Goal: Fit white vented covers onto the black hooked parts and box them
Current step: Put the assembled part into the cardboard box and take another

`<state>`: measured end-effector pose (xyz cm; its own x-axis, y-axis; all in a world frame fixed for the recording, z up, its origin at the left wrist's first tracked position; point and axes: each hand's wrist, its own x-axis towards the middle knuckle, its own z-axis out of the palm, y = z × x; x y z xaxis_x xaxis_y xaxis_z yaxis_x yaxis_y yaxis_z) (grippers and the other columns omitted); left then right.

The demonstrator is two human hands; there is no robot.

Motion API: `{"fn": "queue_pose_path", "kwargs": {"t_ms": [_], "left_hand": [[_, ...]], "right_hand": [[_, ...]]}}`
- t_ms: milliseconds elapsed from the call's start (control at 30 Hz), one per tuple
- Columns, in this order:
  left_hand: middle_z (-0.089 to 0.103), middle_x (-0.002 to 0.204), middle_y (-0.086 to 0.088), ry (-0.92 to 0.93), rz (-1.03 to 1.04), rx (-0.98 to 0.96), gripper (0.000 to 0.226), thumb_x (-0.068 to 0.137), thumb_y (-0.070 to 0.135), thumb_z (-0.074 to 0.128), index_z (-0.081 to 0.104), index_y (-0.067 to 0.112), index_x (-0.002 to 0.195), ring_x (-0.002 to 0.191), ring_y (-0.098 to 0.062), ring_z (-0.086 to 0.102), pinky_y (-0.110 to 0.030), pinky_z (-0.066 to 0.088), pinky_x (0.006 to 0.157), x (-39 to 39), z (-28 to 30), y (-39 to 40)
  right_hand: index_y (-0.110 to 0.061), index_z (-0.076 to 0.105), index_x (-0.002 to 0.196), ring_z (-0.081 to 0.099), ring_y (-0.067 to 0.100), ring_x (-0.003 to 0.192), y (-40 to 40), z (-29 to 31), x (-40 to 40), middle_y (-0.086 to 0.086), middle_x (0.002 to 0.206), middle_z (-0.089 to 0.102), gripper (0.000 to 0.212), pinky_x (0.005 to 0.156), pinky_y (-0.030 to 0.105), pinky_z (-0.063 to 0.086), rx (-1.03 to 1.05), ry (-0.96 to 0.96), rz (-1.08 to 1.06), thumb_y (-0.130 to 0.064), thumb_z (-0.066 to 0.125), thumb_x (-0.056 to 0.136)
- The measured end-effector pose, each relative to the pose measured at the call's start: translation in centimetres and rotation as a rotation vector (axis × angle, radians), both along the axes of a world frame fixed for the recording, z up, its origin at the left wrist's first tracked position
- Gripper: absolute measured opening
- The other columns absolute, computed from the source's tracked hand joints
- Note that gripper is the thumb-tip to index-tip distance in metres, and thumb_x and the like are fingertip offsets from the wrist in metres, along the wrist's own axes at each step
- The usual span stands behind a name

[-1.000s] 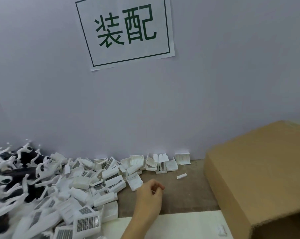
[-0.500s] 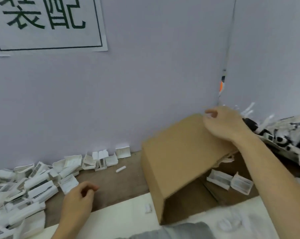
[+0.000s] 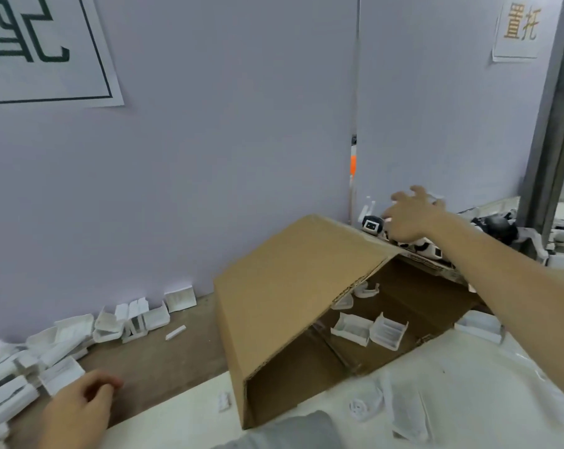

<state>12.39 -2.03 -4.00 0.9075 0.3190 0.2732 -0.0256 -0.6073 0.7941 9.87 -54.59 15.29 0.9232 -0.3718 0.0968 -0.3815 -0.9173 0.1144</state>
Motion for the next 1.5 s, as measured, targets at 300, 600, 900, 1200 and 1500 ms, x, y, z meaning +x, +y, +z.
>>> {"fn": "queue_pose_path", "kwargs": {"t_ms": [300, 600, 900, 1200, 1500], "left_hand": [[0.07, 0.066, -0.014, -0.032, -0.017, -0.038, 0.034, 0.085, -0.015, 0.057, 0.07, 0.008, 0.063, 0.059, -0.022, 0.062, 0.0, 0.04, 0.053, -1.1, 1.5, -1.4], [0.069, 0.065, -0.015, -0.041, 0.016, -0.04, 0.04, 0.083, -0.017, 0.057, 0.069, 0.011, 0.057, 0.067, -0.033, 0.063, -0.006, 0.04, 0.056, -1.3, 1.7, -1.9], [0.057, 0.046, 0.001, -0.073, 0.005, 0.0, 0.059, 0.08, -0.015, 0.062, 0.066, 0.038, 0.054, 0.079, -0.013, 0.057, -0.012, 0.04, 0.06, -1.6, 2.3, -2.7], [0.063, 0.055, 0.001, -0.063, -0.062, 0.03, 0.036, 0.081, -0.012, 0.059, 0.066, 0.014, 0.056, 0.06, -0.002, 0.059, -0.014, 0.043, 0.056, -1.9, 2.2, -2.7], [0.058, 0.082, 0.013, 0.177, -0.196, 0.111, 0.02, 0.095, 0.008, 0.051, 0.061, 0.023, 0.087, 0.072, 0.0, 0.054, -0.005, 0.04, 0.055, -3.4, 4.4, -1.6]], "right_hand": [[-0.029, 0.043, 0.145, 0.045, 0.031, 0.133, -0.8, 1.6, 2.3, 0.004, 0.147, 0.048, 0.05, 0.11, 0.048, 0.04, -0.081, 0.093, -0.035, -0.037, 0.052, 0.097], [-0.013, 0.037, 0.149, 0.044, 0.03, 0.138, -3.9, -2.0, 3.4, 0.01, 0.154, 0.04, 0.046, 0.114, 0.044, 0.037, -0.113, 0.283, -0.161, -0.029, 0.035, 0.106], [-0.021, 0.016, 0.159, 0.018, 0.034, 0.152, -6.6, -4.5, 3.3, 0.008, 0.166, 0.016, 0.053, 0.12, 0.05, 0.018, -0.231, 0.444, -0.34, -0.025, 0.027, 0.107], [-0.028, 0.051, 0.139, 0.046, 0.031, 0.132, -1.7, 4.3, 7.5, 0.004, 0.142, 0.049, 0.046, 0.109, 0.044, 0.039, -0.152, -0.063, -0.092, -0.029, 0.046, 0.094], [-0.031, 0.065, 0.085, 0.059, 0.007, 0.066, 27.0, 5.7, -2.8, -0.016, 0.069, 0.064, 0.034, 0.065, 0.032, 0.052, 0.478, -0.769, 0.823, -0.031, 0.033, 0.075]]}}
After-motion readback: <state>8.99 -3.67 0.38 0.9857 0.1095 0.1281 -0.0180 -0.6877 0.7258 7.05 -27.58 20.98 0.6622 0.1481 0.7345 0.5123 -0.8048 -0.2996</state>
